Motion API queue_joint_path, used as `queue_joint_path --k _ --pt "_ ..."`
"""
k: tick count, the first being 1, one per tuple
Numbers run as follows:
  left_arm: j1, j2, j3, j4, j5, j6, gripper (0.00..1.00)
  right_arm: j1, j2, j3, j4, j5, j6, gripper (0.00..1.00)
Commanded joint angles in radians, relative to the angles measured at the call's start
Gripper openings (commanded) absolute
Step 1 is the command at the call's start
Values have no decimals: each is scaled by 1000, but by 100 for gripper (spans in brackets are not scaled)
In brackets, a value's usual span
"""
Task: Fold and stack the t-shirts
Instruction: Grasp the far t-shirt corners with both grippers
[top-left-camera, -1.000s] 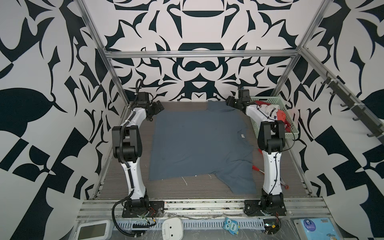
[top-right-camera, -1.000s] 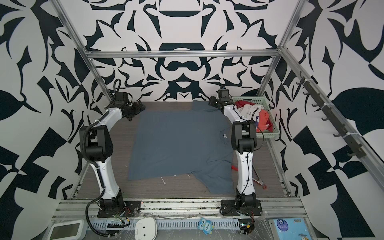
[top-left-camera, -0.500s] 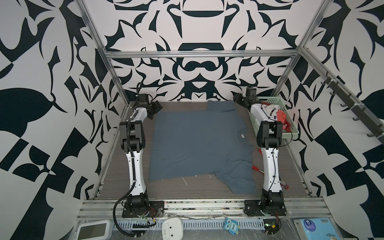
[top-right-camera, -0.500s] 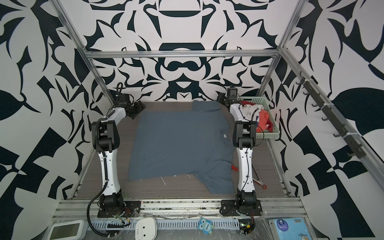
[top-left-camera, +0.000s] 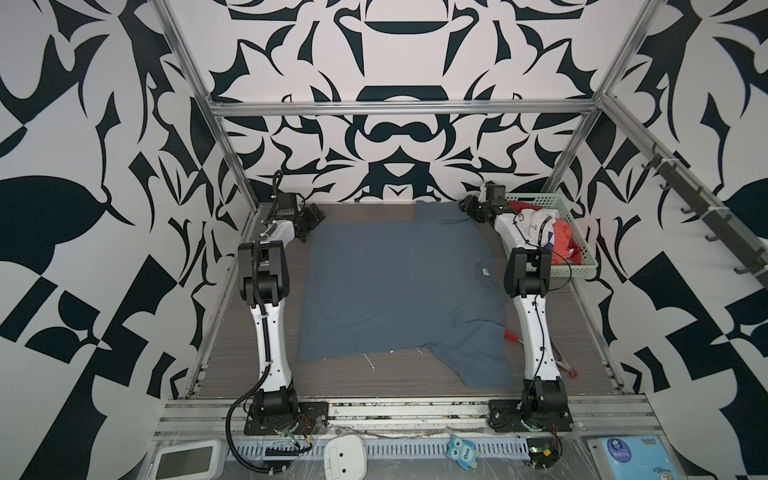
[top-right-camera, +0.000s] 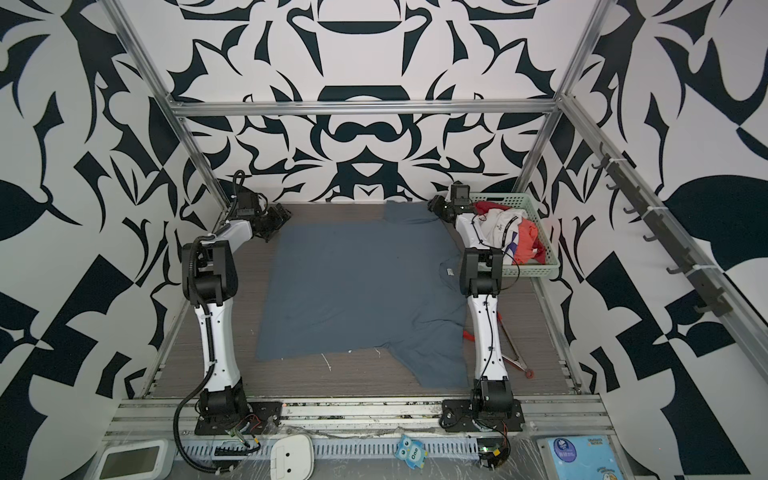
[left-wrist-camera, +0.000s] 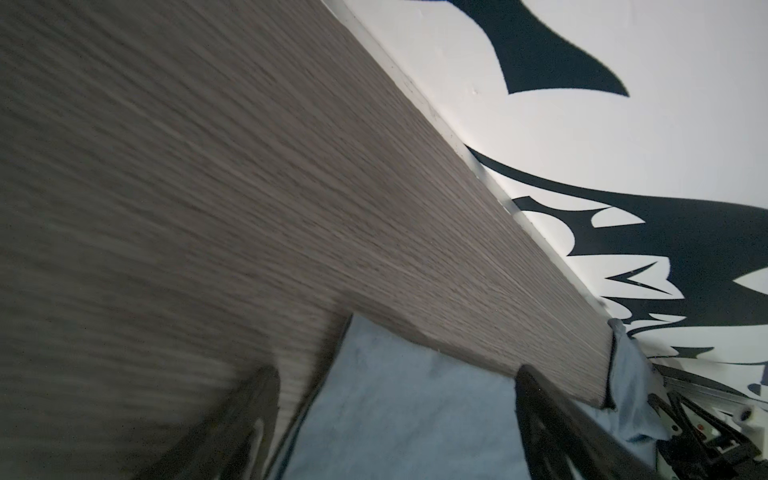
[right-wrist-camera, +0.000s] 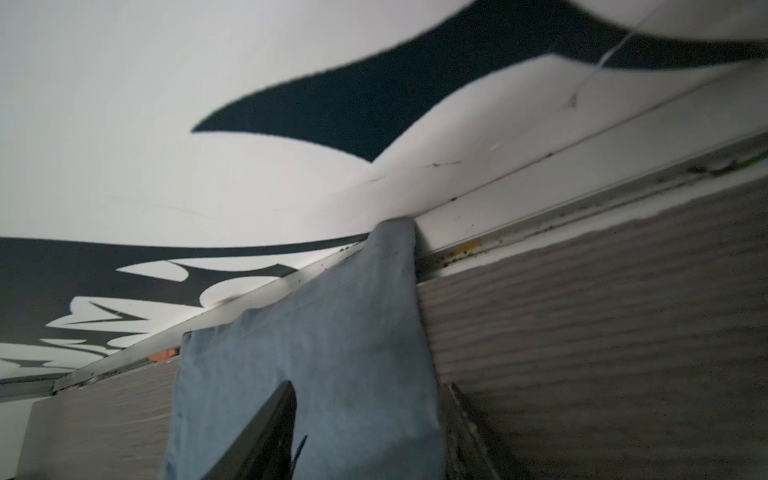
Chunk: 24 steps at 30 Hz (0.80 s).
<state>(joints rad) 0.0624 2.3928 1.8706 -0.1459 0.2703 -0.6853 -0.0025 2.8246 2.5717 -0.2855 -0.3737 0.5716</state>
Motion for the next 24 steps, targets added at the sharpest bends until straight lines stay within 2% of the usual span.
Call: queue_joint_path --k 1,3,7,10,14,15,19,24 --pt "1 -22 -39 -1 15 -34 92 19 39 75 -13 -119 47 56" --pt "0 -27 -52 2 15 -36 92 21 61 80 54 -181 104 53" --pt "-1 -48 -93 12 14 -37 92 20 74 73 163 -232 188 37" --pt "-2 -55 -113 19 15 -40 92 21 49 55 182 -216 166 22" --pt "-3 -55 -129 28 18 -48 92 20 -24 -21 190 -160 114 9" --pt "-4 -54 -128 29 20 -50 92 21 -47 -41 190 -141 94 4" --pt "-6 -51 -114 1 6 -37 92 21 -132 -98 180 -82 -8 1" --pt "-11 -35 -18 -146 -124 52 91 22 -186 -99 122 -49 -126 1"
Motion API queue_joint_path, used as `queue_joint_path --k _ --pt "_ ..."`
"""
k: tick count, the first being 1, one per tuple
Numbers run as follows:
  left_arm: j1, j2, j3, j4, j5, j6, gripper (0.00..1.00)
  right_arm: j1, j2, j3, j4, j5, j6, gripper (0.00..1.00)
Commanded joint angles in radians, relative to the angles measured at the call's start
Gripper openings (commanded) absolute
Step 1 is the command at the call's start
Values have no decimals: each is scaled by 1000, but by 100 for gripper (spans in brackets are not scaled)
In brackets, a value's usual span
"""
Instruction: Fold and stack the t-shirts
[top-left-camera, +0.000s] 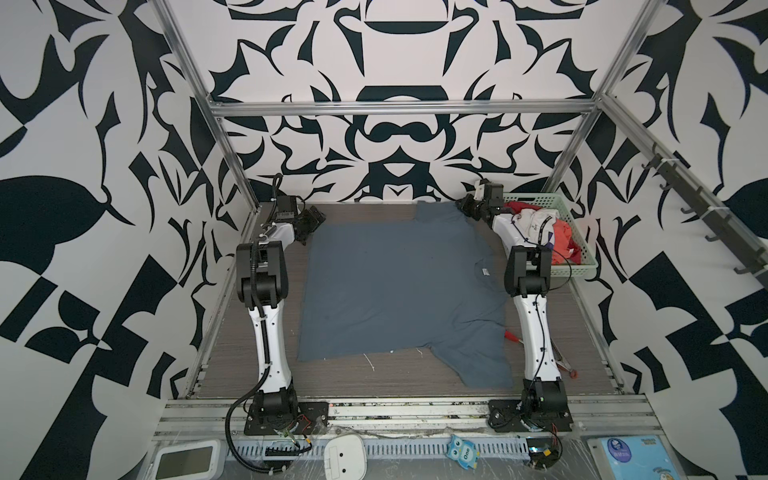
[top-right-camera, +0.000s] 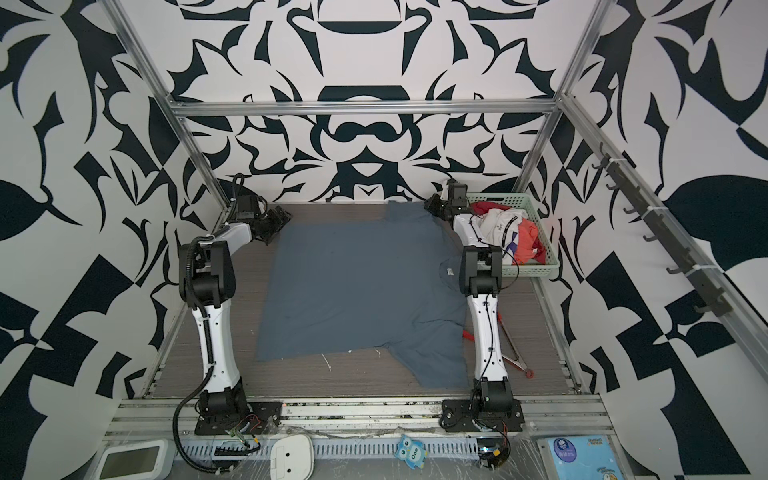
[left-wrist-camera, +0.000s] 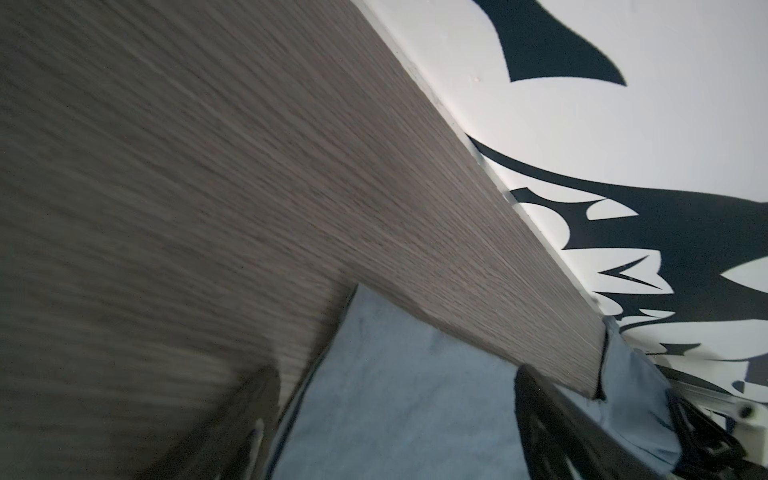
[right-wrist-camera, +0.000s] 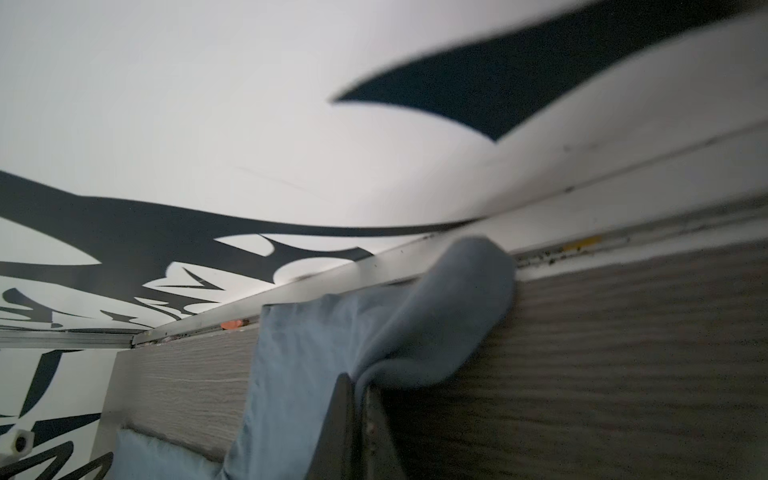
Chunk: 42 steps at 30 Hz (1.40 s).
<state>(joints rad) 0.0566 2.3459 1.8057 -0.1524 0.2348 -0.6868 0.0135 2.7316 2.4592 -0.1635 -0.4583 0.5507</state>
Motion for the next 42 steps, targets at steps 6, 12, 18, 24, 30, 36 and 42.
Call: queue_joint_path --k 6,12,18,24,30,36,42 --pt "-14 104 224 -274 -127 153 88 15 -104 44 -77 44 -187 5" --pt "-40 179 343 -298 -44 225 87 17 -83 65 -103 30 -185 15" --pt "-57 285 514 -373 -18 233 76 16 -73 60 -116 44 -191 27" --pt "-66 310 529 -362 -22 219 58 17 -73 61 -116 74 -193 22" --pt "-66 285 473 -340 -70 219 30 17 -79 57 -122 92 -195 4" --pt "-66 264 447 -299 -81 202 0 17 -81 65 -123 92 -183 0" --pt "-66 191 368 -215 -71 188 0 18 -105 62 -117 74 -179 0"
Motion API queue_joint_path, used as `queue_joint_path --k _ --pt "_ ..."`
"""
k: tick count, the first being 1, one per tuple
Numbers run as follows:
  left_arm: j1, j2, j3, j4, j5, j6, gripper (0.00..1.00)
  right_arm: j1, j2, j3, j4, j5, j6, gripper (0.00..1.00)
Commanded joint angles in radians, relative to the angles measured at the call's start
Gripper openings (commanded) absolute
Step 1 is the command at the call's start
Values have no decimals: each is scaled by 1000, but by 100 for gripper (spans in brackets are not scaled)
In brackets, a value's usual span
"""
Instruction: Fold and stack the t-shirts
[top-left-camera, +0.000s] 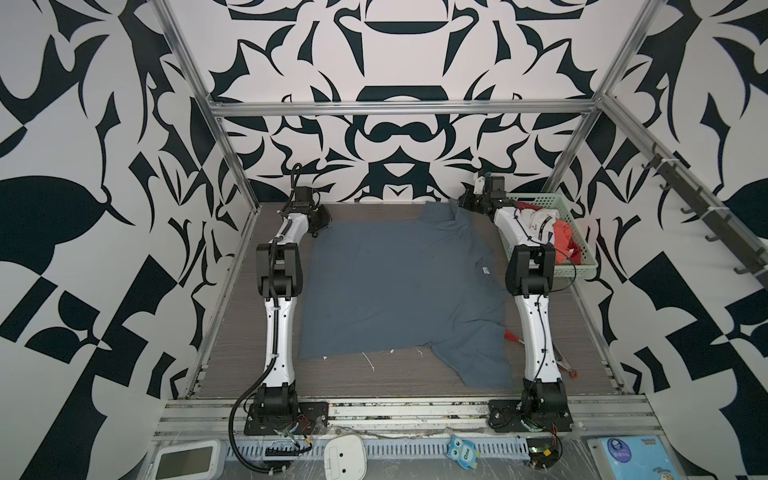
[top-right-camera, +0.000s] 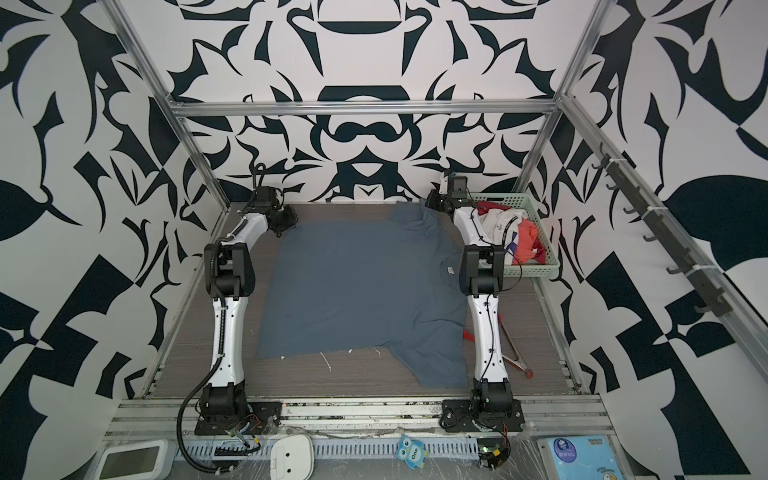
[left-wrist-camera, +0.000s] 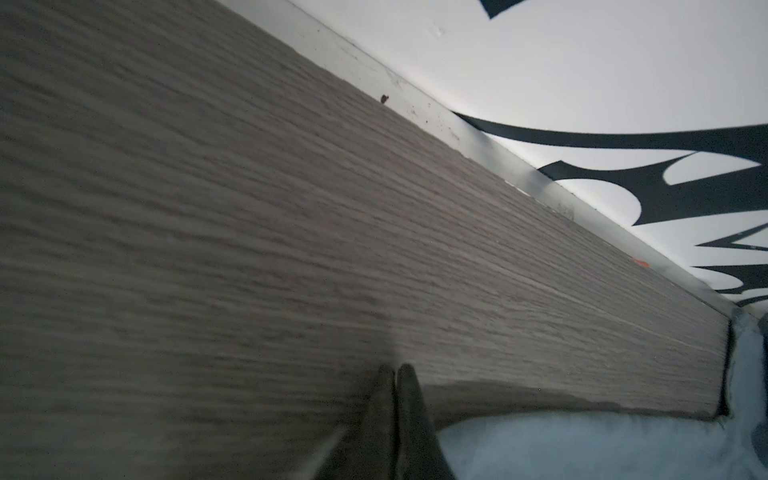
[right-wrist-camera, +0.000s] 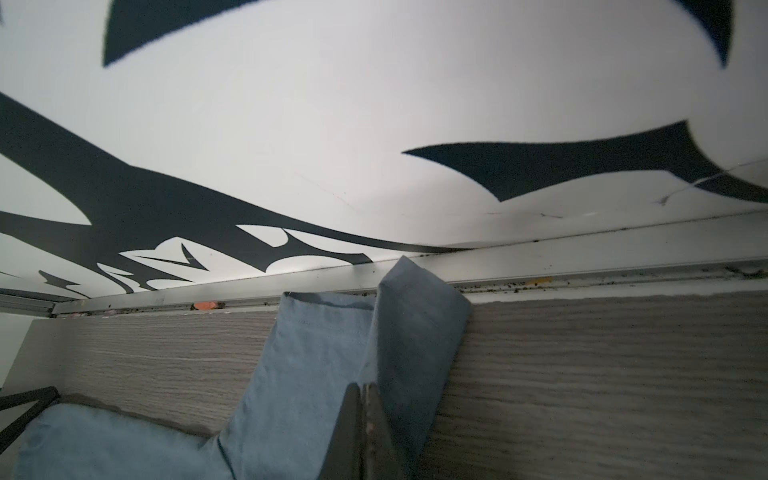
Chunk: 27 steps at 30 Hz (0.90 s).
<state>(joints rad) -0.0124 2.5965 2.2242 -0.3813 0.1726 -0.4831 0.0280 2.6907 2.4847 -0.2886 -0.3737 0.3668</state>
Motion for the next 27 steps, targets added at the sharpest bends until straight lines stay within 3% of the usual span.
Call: queue_joint_path --k 1,8,14,18,22,23,25,27 --pt "4 -84 -76 44 -6 -25 0 4 -75 34 17 -17 8 0" --pt "14 -253 -262 229 21 -92 0 -1 -209 -33 71 -15 -2 0" --pt "62 -382 -449 408 95 -208 0 2 -365 -205 81 -5 -76 0" --pt "69 -443 -502 402 99 -187 0 2 -443 -315 85 18 -116 0" --pt "69 -460 -512 367 101 -159 0 1 -441 -320 58 39 -119 0" --pt "69 -459 -512 362 100 -155 0 2 -423 -299 42 48 -113 2" --pt "69 -446 -503 352 105 -154 0 2 -349 -194 -47 79 -96 19" --pt "69 -425 -484 338 109 -153 0 2 -263 -76 -128 84 -73 29"
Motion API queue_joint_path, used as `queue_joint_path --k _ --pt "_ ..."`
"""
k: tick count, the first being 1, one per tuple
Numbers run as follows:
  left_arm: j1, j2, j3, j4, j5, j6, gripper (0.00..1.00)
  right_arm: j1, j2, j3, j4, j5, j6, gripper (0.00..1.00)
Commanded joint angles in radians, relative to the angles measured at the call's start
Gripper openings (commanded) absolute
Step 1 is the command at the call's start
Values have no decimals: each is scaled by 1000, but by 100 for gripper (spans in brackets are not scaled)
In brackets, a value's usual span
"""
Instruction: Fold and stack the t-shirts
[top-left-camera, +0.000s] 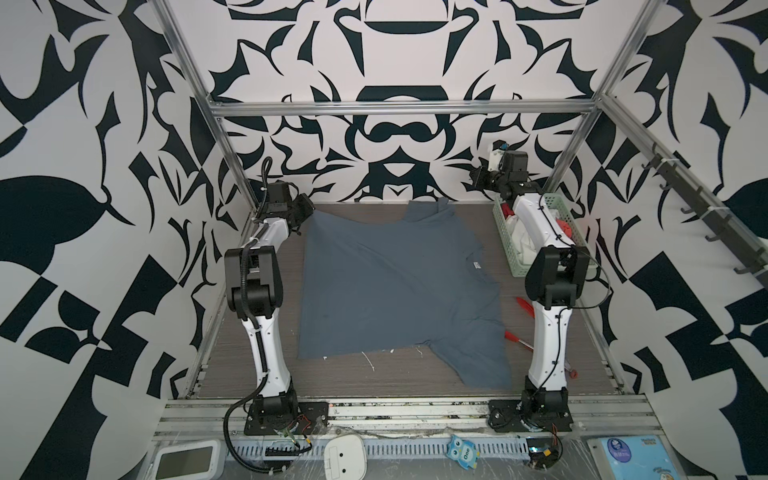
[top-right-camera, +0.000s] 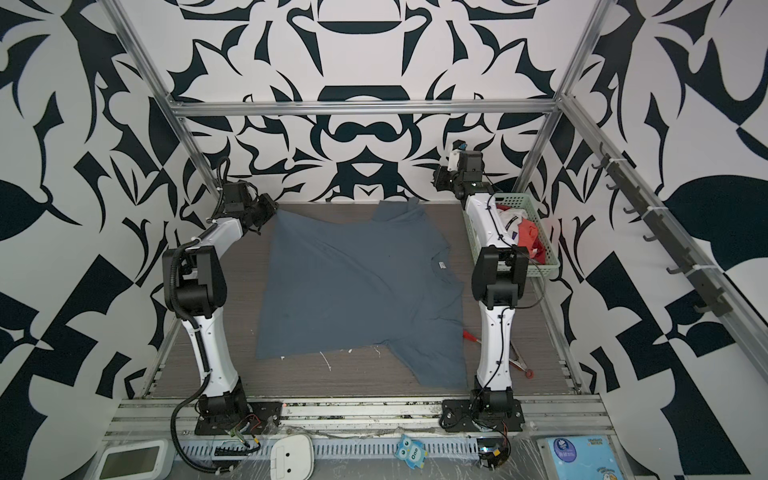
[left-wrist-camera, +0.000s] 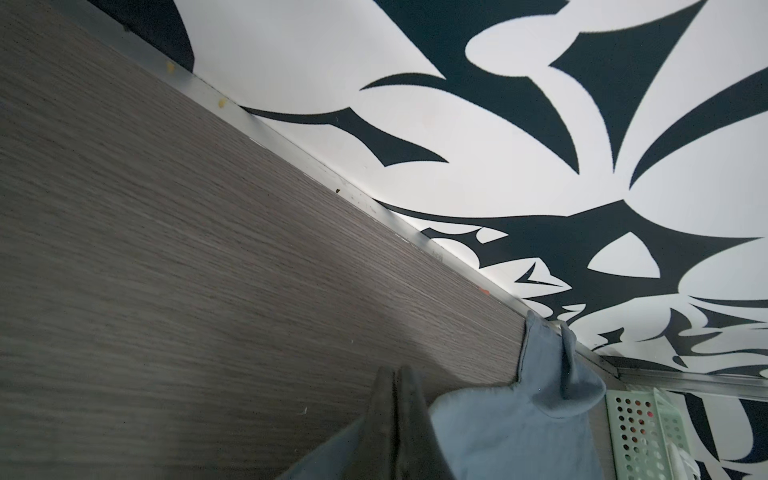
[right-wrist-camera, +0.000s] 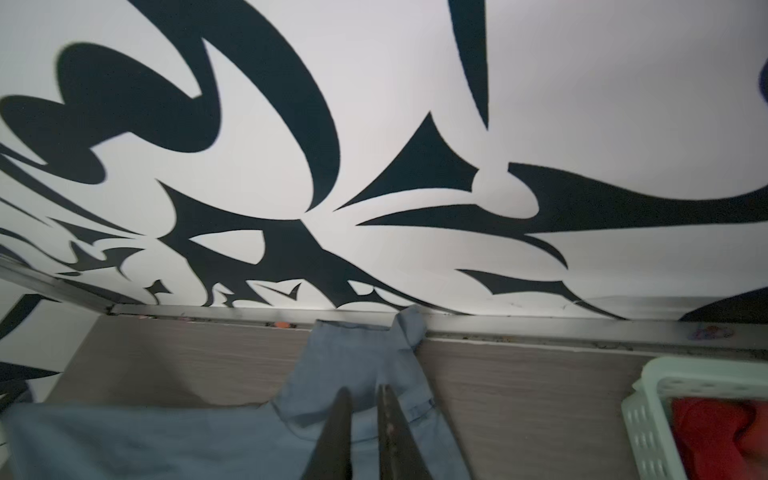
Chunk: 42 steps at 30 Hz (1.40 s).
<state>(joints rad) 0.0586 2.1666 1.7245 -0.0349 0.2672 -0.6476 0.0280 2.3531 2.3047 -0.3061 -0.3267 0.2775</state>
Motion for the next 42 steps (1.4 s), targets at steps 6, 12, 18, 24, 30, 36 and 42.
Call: queue_joint_path --k 6,12,18,24,30,36,42 --pt "-3 62 56 -30 23 8 0 23 275 282 -121 50 44 52" --pt "-5 82 61 -40 21 12 0 23 380 373 -118 19 90 71" --pt "-8 90 45 -37 23 12 0 24 426 373 -109 -63 109 72" --pt "-10 88 18 -30 18 8 0 22 489 401 55 -164 233 69" --pt "-9 69 -11 -25 10 14 0 27 547 444 55 -159 290 64" --pt "-10 70 -15 -14 16 4 0 46 519 394 37 -186 282 51" --pt "-10 66 -36 13 23 -17 0 83 490 390 93 -195 289 4"
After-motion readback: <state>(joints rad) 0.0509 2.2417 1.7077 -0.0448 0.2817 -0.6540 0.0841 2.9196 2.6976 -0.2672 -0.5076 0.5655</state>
